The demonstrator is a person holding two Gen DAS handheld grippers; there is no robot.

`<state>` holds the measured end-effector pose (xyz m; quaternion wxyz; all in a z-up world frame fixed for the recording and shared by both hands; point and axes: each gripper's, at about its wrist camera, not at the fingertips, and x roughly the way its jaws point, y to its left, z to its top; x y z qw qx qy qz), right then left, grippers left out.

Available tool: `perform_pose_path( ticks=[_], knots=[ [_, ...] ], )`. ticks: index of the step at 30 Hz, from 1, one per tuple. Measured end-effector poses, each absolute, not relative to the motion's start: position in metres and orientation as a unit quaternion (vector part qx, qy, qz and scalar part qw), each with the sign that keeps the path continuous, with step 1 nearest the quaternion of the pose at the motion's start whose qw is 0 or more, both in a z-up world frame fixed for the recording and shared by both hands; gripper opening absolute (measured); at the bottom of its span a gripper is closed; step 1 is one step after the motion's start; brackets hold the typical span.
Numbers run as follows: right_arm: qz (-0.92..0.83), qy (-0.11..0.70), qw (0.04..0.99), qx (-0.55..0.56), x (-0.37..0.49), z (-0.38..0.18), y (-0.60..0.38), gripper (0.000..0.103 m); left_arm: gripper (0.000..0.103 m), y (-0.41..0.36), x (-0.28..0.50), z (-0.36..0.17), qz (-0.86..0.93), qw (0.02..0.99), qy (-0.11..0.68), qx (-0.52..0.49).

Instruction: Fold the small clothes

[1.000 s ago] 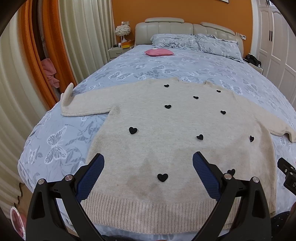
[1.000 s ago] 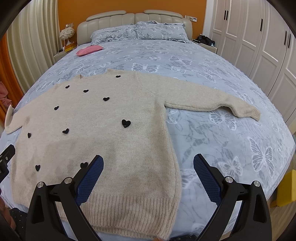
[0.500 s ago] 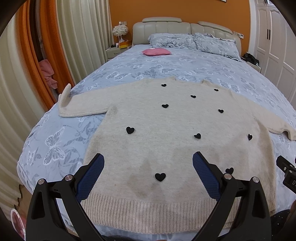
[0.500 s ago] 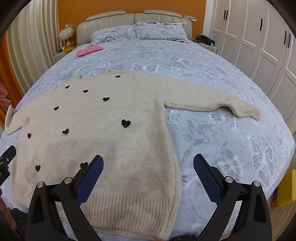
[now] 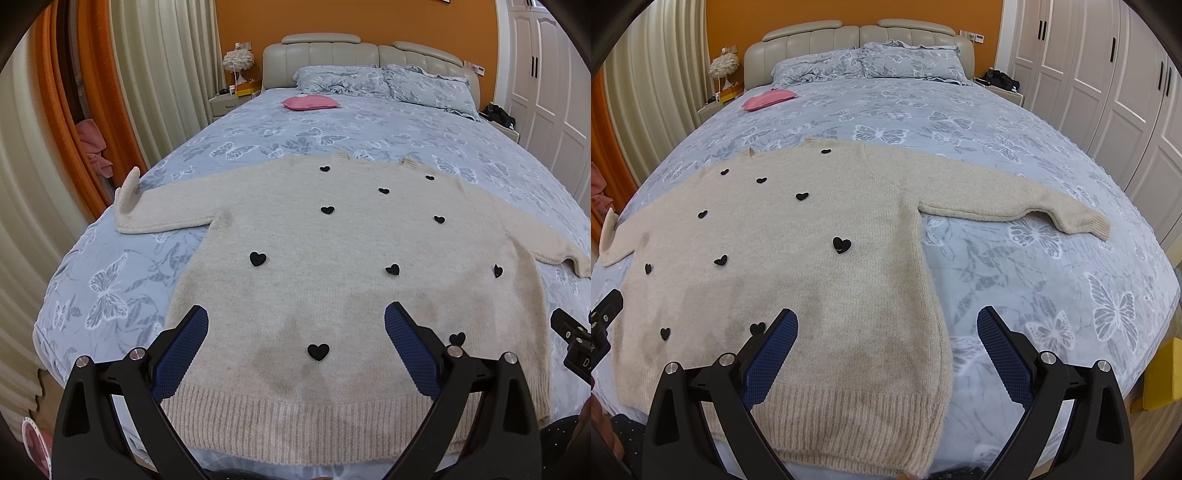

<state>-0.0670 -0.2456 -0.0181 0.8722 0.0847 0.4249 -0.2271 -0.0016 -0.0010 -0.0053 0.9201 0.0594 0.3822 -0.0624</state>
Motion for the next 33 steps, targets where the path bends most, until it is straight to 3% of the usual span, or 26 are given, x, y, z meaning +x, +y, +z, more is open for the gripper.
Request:
perform_pose_path(
  ticks=[9,13,17,21,26,27,28,29,33],
  knots=[
    [-0.197,0.444,0.859,0.161,-0.071,-0.012,-0.288,0.095,0.096,-0.015,0.000,-0.005,-0.090,0.912,0.394,0.071],
    [-0.253,0.406,0.843,0.246,-0.084,-0.012,-0.407,0.094,0.098,-0.039,0.007,0.000,-0.124,0.914,0.380,0.066],
    [-0.324,0.364,0.788,0.375,-0.104,-0.049,-0.547,0.071,0.098,-0.083,0.032,-0.003,-0.166,0.909,0.379,0.045],
    [-0.371,0.326,0.746,0.447,-0.116,-0.084,-0.639,0.071,0.098,-0.124,0.052,-0.011,-0.191,0.911,0.362,0.045],
    [-0.388,0.338,0.724,0.460,-0.100,-0.117,-0.677,0.070,0.098,-0.161,0.072,-0.032,-0.221,0.905,0.361,0.035],
    [-0.394,0.348,0.742,0.417,-0.086,-0.110,-0.677,0.062,0.098,-0.162,0.073,-0.036,-0.222,0.904,0.363,0.036],
    [-0.388,0.358,0.747,0.404,-0.079,-0.108,-0.675,0.031,0.098,-0.163,0.076,-0.043,-0.222,0.902,0.368,0.036],
    [-0.375,0.359,0.752,0.405,-0.073,-0.103,-0.676,0.014,0.098,-0.163,0.077,-0.047,-0.222,0.900,0.373,0.037],
    [-0.350,0.285,0.795,0.405,-0.062,-0.051,-0.660,0.014,0.098,-0.158,0.081,-0.051,-0.221,0.899,0.377,0.038]
  ],
)
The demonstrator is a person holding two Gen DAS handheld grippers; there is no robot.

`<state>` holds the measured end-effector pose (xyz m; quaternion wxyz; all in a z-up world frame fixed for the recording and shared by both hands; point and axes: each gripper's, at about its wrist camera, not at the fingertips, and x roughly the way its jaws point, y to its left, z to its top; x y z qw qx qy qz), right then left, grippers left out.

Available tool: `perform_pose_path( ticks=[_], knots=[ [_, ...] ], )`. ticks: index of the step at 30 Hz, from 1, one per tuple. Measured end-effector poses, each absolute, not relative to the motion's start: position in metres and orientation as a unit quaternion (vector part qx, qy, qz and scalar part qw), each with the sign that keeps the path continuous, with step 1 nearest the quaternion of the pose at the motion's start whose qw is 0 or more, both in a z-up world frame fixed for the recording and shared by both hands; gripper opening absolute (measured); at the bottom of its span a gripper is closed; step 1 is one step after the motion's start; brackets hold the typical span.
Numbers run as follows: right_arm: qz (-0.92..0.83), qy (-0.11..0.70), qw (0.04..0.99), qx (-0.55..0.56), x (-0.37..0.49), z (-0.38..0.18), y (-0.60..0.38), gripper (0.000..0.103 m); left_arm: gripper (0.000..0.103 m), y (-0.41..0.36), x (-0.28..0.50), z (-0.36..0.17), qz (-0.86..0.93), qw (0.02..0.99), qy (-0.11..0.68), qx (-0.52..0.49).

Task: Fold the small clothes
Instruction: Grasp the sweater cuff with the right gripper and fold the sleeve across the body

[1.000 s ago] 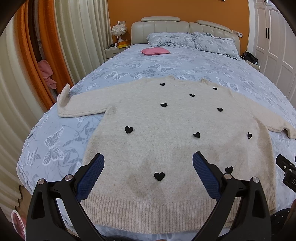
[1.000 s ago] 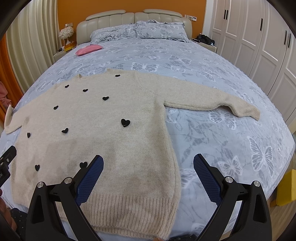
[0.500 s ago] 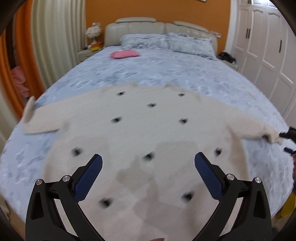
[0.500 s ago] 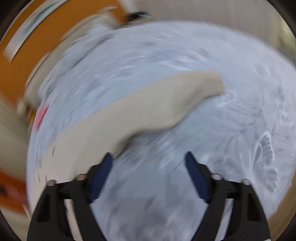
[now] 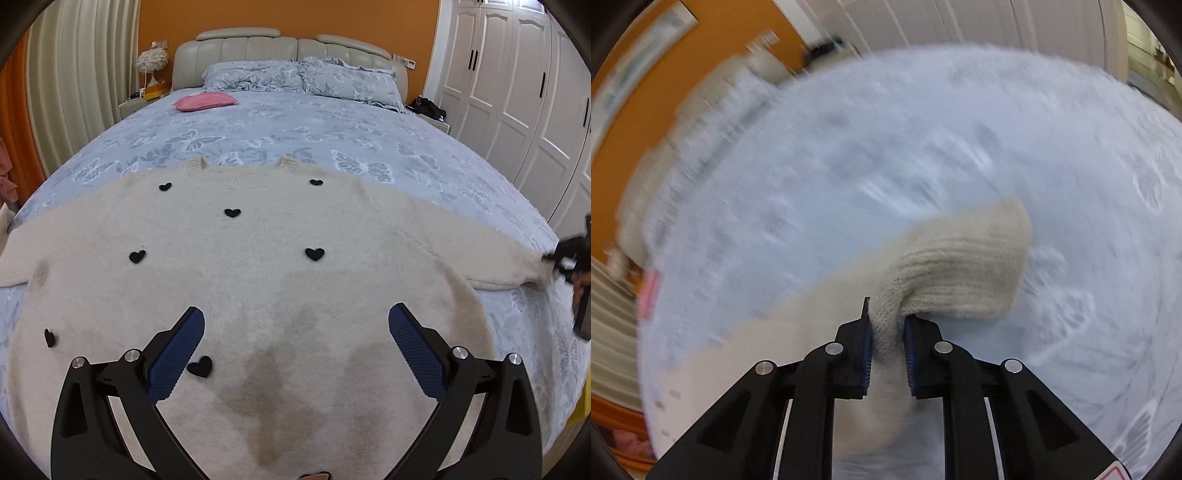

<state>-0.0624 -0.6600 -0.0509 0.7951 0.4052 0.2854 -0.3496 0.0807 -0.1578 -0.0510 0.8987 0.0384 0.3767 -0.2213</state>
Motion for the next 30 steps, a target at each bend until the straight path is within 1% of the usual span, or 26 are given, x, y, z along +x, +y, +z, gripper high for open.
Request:
perform_pose_path(
  ticks=[2,4,6,9,13,16,18,20,21,23,24,25,26,27,28,30],
  knots=[
    [-0.309,0.256,0.827,0.393,-0.042,-0.010,-0.636,0.014,0.098,-0.154,0.082,-0.047,-0.218,0.902,0.373,0.031],
    [-0.269,0.245,0.853,0.373,-0.015,0.021,-0.613,0.014,0.098,-0.149,0.085,-0.044,-0.218,0.901,0.375,0.016],
    [-0.208,0.245,0.884,0.340,0.023,0.058,-0.566,0.014,0.098,-0.143,0.086,-0.041,-0.219,0.902,0.372,0.005],
    [-0.128,0.258,0.915,0.284,0.081,0.091,-0.493,0.014,0.098,-0.133,0.087,-0.031,-0.217,0.908,0.359,-0.008],
    [-0.026,0.298,0.928,0.223,0.145,0.094,-0.382,0.015,0.098,-0.114,0.095,-0.021,-0.217,0.908,0.356,-0.042],
    [0.038,0.346,0.921,0.174,0.192,0.069,-0.303,0.017,0.098,-0.096,0.102,-0.017,-0.213,0.907,0.356,-0.075],
    [0.071,0.385,0.910,0.138,0.215,0.041,-0.254,0.020,0.098,-0.083,0.108,-0.015,-0.207,0.906,0.357,-0.097],
    [0.098,0.425,0.893,0.109,0.232,0.015,-0.226,0.029,0.098,-0.069,0.117,-0.017,-0.198,0.901,0.365,-0.123],
    [0.098,0.440,0.888,0.090,0.229,0.005,-0.214,0.029,0.098,-0.063,0.122,-0.018,-0.194,0.898,0.370,-0.136],
    [0.081,0.421,0.899,0.087,0.212,0.011,-0.221,0.029,0.098,-0.050,0.132,-0.025,-0.182,0.889,0.385,-0.169],
    [0.064,0.406,0.906,0.097,0.197,0.018,-0.236,0.031,0.098,-0.043,0.138,-0.028,-0.176,0.882,0.393,-0.190],
    [0.046,0.394,0.912,0.104,0.185,0.023,-0.249,0.043,0.098,-0.040,0.140,-0.031,-0.173,0.879,0.397,-0.201],
    [0.004,0.368,0.922,0.116,0.155,0.031,-0.272,0.059,0.098,-0.037,0.143,-0.033,-0.171,0.875,0.400,-0.214],
    [-0.029,0.356,0.926,0.122,0.138,0.031,-0.293,0.064,0.098,-0.035,0.146,-0.035,-0.169,0.872,0.402,-0.221],
    [-0.057,0.353,0.926,0.123,0.120,0.028,-0.309,0.066,0.098,-0.035,0.150,-0.038,-0.165,0.871,0.404,-0.225],
    [-0.107,0.384,0.909,0.124,0.078,0.007,-0.341,0.066,0.098,-0.039,0.160,-0.043,-0.152,0.872,0.413,-0.216]
  ],
)
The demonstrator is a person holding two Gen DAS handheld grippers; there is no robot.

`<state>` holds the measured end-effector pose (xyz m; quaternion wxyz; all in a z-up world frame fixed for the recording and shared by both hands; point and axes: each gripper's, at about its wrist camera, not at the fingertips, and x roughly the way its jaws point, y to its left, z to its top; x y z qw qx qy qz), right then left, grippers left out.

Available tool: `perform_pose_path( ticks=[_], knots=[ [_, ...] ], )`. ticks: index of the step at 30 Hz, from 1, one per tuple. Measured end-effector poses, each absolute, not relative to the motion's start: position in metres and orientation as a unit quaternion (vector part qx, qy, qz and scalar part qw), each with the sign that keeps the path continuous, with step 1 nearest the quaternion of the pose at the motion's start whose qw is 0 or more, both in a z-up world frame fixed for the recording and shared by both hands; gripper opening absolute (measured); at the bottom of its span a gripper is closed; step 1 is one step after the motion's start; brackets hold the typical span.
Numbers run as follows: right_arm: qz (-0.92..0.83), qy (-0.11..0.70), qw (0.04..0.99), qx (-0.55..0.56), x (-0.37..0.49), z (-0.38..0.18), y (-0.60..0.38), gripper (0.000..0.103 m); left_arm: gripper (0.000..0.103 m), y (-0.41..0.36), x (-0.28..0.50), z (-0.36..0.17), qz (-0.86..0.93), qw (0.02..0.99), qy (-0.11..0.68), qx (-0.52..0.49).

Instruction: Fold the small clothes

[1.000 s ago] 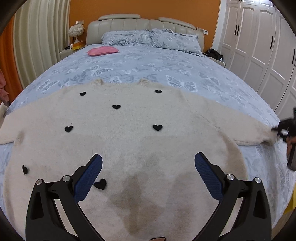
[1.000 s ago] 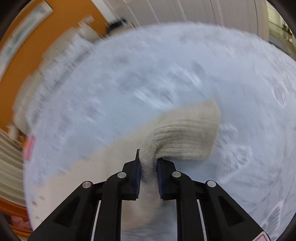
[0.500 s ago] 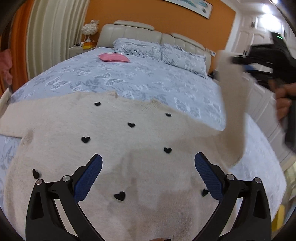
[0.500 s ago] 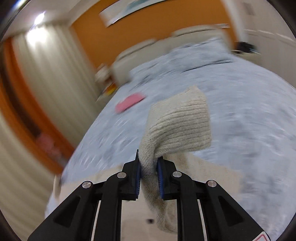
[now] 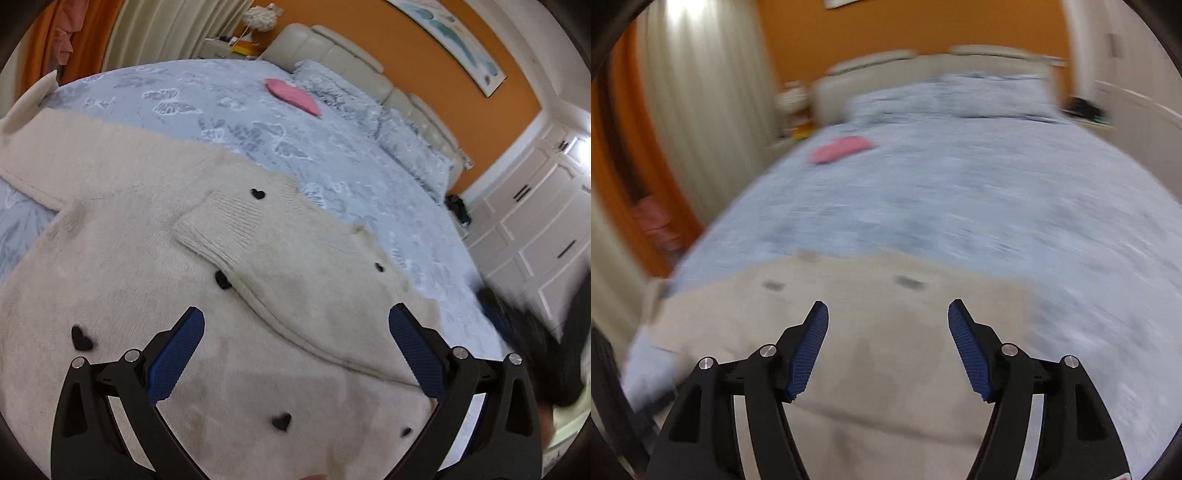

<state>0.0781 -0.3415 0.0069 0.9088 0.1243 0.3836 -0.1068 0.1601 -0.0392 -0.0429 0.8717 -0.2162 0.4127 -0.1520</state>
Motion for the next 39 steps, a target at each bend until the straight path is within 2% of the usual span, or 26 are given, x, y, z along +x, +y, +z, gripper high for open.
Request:
perform_pose_path(
  ticks=[3,6,7,8,9,10,11,13,15,16,19,22,23,24,25,27,29,30,31,32,33,34,35,39],
  knots=[
    [-0.123,0.435,0.881,0.139,0.046,-0.029,-0.365,0.066,0.098,-0.039,0.179,-0.060,-0.127,0.861,0.442,-0.216],
    [-0.117,0.451,0.875,0.134,0.037,-0.051,-0.368,0.066,0.098,-0.027,0.202,-0.081,-0.101,0.845,0.460,-0.254],
    [-0.114,0.453,0.873,0.137,0.042,-0.057,-0.368,0.066,0.095,-0.024,0.212,-0.089,-0.094,0.840,0.465,-0.263],
    [-0.110,0.454,0.872,0.143,0.051,-0.061,-0.367,0.061,0.090,-0.022,0.220,-0.096,-0.088,0.836,0.471,-0.268],
    [-0.100,0.453,0.871,0.160,0.057,-0.065,-0.369,0.053,0.077,-0.022,0.227,-0.101,-0.086,0.834,0.474,-0.269],
    [-0.092,0.457,0.867,0.178,0.066,-0.069,-0.372,0.029,0.061,-0.024,0.234,-0.103,-0.078,0.838,0.476,-0.256],
    [-0.097,0.451,0.867,0.188,0.071,-0.068,-0.371,0.021,0.054,-0.028,0.238,-0.101,-0.074,0.845,0.474,-0.237],
    [-0.107,0.414,0.881,0.204,0.078,-0.058,-0.381,0.012,0.017,-0.036,0.245,-0.091,-0.094,0.857,0.466,-0.200],
    [-0.122,0.379,0.891,0.219,0.069,-0.046,-0.394,0.005,0.010,-0.034,0.246,-0.080,-0.120,0.863,0.446,-0.204],
    [-0.133,0.374,0.888,0.230,0.061,-0.049,-0.404,0.002,0.010,-0.031,0.245,-0.076,-0.132,0.864,0.437,-0.210],
    [-0.155,0.458,0.836,0.259,0.059,-0.100,-0.426,0.000,0.010,-0.035,0.252,-0.093,-0.117,0.863,0.457,-0.184],
    [-0.169,0.435,0.850,0.245,0.045,-0.079,-0.424,0.001,0.013,-0.030,0.246,-0.107,-0.113,0.862,0.450,-0.203],
    [-0.171,0.408,0.865,0.237,0.042,-0.059,-0.419,0.011,0.012,-0.030,0.246,-0.103,-0.113,0.863,0.449,-0.204],
    [-0.166,0.394,0.872,0.238,0.045,-0.048,-0.417,0.011,0.015,-0.029,0.247,-0.097,-0.119,0.863,0.445,-0.208],
    [-0.155,0.387,0.878,0.236,0.052,-0.038,-0.413,0.011,0.026,-0.028,0.247,-0.092,-0.122,0.865,0.438,-0.214],
    [-0.133,0.389,0.885,0.218,0.076,-0.023,-0.405,0.019,0.044,-0.029,0.250,-0.090,-0.125,0.866,0.429,-0.224],
    [-0.129,0.389,0.890,0.199,0.102,-0.021,-0.399,0.057,0.043,-0.034,0.261,-0.095,-0.132,0.860,0.438,-0.225],
    [-0.134,0.395,0.890,0.183,0.117,-0.025,-0.399,0.060,0.040,-0.034,0.263,-0.097,-0.133,0.859,0.439,-0.225],
    [-0.138,0.405,0.887,0.172,0.130,-0.031,-0.399,0.060,0.029,-0.036,0.266,-0.099,-0.136,0.860,0.437,-0.225],
    [-0.140,0.417,0.883,0.166,0.141,-0.038,-0.401,0.060,0.023,-0.037,0.269,-0.098,-0.139,0.862,0.435,-0.220],
    [-0.143,0.424,0.879,0.166,0.153,-0.047,-0.404,0.060,0.010,-0.039,0.272,-0.098,-0.143,0.863,0.433,-0.216],
    [-0.143,0.427,0.876,0.172,0.160,-0.054,-0.409,0.048,0.008,-0.039,0.275,-0.096,-0.153,0.864,0.430,-0.213],
    [-0.141,0.429,0.874,0.178,0.161,-0.057,-0.408,0.003,0.007,-0.039,0.276,-0.094,-0.156,0.866,0.425,-0.213],
    [-0.104,0.365,0.903,0.202,0.152,-0.035,-0.388,0.001,0.007,-0.031,0.266,-0.056,-0.167,0.894,0.356,-0.214]
  ],
)
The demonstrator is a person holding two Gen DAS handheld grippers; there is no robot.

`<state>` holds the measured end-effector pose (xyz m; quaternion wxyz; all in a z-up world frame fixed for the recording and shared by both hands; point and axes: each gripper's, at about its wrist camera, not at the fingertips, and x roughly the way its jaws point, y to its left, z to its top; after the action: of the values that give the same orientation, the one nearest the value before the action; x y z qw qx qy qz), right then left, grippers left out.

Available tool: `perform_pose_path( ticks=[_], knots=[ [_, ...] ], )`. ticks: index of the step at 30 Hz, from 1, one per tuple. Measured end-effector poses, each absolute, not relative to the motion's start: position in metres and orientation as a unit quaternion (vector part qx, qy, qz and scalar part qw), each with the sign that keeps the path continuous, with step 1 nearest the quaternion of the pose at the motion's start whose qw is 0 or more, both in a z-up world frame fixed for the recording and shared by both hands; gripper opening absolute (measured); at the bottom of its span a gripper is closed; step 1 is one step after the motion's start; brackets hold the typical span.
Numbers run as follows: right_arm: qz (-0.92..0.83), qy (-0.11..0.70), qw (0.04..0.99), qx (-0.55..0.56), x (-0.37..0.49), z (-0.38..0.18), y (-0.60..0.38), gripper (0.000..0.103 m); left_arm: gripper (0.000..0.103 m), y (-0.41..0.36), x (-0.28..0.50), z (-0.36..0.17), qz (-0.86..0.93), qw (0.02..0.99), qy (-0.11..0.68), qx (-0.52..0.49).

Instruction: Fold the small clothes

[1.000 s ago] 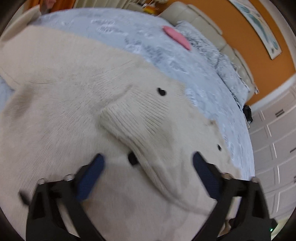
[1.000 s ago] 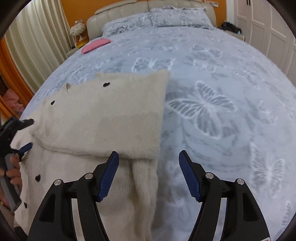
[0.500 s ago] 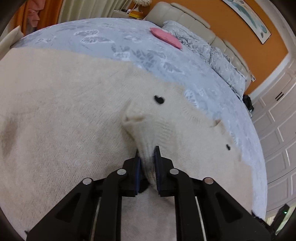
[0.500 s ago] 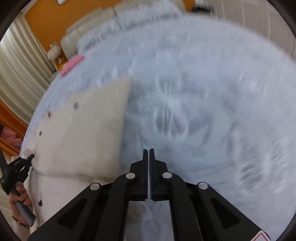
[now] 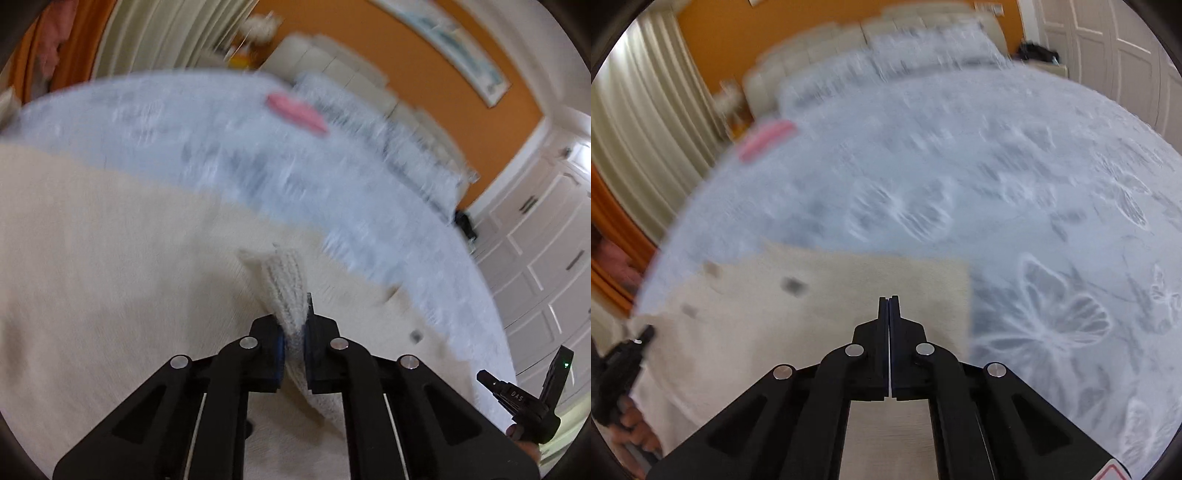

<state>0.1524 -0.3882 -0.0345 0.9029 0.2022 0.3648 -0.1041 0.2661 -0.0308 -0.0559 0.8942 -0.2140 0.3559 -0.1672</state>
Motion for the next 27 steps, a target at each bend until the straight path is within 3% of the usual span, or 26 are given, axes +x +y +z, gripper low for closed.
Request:
perform_pose_path(
  ticks=[3,5,7,11,15,18,20,21,22,24,27],
  knots=[
    [-0.109,0.402,0.889,0.193,0.165,-0.058,-0.377,0.001,0.007,-0.034,0.267,-0.056,-0.151,0.904,0.357,-0.180],
    [-0.132,0.468,0.853,0.190,0.179,-0.097,-0.384,0.000,0.007,-0.035,0.273,-0.086,-0.117,0.892,0.406,-0.161],
    [-0.134,0.447,0.856,0.222,0.174,-0.090,-0.391,0.000,0.008,-0.030,0.274,-0.112,-0.101,0.877,0.437,-0.172],
    [-0.121,0.398,0.884,0.213,0.160,-0.048,-0.375,0.000,0.011,-0.028,0.269,-0.098,-0.103,0.885,0.420,-0.170],
    [-0.141,0.465,0.849,0.206,0.168,-0.100,-0.379,0.000,0.011,-0.023,0.272,-0.109,-0.100,0.873,0.435,-0.197],
    [-0.166,0.442,0.856,0.212,0.159,-0.071,-0.367,0.001,0.012,-0.018,0.270,-0.107,-0.107,0.868,0.437,-0.210],
    [-0.153,0.412,0.872,0.218,0.145,-0.047,-0.346,0.005,0.015,0.005,0.265,-0.099,-0.113,0.852,0.425,-0.283],
    [-0.145,0.397,0.882,0.210,0.136,-0.034,-0.325,0.005,0.025,0.014,0.263,-0.094,-0.116,0.848,0.413,-0.313],
    [-0.139,0.388,0.888,0.202,0.131,-0.028,-0.311,0.005,0.045,0.034,0.258,-0.084,-0.118,0.842,0.386,-0.358],
    [-0.121,0.385,0.897,0.178,0.124,-0.025,-0.280,0.007,0.075,0.069,0.252,-0.065,-0.095,0.844,0.352,-0.393],
    [-0.082,0.390,0.909,0.118,0.126,-0.037,-0.230,0.007,0.083,0.137,0.247,-0.045,-0.056,0.862,0.302,-0.403]
  ],
)
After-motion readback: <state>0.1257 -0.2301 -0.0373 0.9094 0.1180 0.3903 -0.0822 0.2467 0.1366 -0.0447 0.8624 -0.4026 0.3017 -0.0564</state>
